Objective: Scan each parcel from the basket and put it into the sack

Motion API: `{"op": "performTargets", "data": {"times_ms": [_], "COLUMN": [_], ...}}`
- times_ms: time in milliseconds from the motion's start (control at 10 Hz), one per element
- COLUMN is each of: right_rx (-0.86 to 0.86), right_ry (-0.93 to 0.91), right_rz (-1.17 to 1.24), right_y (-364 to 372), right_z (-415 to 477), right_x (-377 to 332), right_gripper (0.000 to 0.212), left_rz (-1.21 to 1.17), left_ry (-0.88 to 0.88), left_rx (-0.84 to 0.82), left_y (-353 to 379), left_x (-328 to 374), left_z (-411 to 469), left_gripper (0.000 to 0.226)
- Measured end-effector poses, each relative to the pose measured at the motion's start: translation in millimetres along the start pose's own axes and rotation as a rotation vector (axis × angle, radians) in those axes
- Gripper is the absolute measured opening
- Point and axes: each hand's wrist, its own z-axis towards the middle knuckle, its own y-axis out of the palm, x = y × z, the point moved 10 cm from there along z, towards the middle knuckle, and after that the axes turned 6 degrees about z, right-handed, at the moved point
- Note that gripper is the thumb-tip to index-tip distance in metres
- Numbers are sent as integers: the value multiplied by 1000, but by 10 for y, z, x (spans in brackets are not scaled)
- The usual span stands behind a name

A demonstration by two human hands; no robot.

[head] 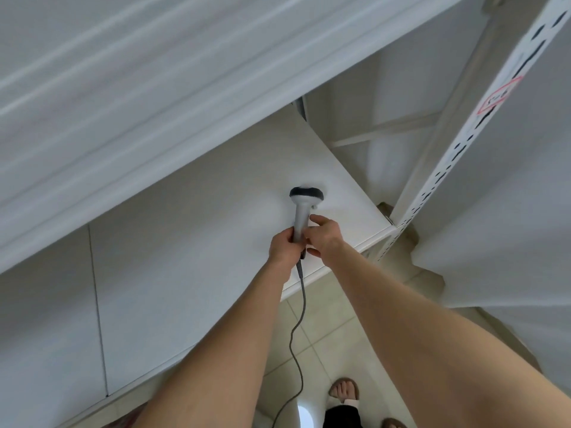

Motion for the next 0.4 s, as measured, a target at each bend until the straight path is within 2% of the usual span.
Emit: {"op": "performTargets", "data": {"times_ms": [300, 400], "right_rx": [-66, -62], "right_ry": [-9, -21], "right_rz": [-17, -32], "right_y": [62, 59], "right_z": [-121, -270], "right_x": [-47, -120], "right_gripper": [62, 62], "left_rz": [48, 96], "left_ry": [-61, -57], "left_rx": [-16, -59], "left_y": [85, 87], "left_x": [-43, 6], "left_z": [63, -5], "left_gripper": [22, 39]}}
